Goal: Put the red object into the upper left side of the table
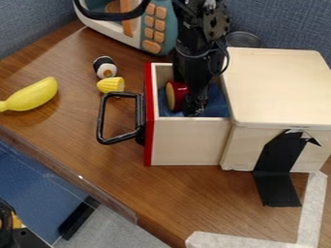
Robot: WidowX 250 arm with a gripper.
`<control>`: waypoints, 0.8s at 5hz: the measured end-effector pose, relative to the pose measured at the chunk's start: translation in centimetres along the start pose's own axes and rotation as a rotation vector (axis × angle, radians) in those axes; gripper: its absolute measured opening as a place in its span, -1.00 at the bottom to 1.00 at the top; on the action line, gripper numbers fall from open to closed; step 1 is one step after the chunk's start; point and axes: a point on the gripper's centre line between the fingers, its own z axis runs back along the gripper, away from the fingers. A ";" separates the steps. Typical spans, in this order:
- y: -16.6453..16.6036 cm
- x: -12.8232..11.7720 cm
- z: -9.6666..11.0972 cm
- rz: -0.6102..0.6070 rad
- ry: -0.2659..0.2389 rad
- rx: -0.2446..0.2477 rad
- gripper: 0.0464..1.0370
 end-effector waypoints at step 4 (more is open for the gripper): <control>1.6 -0.4 1.5 0.055 -0.040 -0.046 -0.84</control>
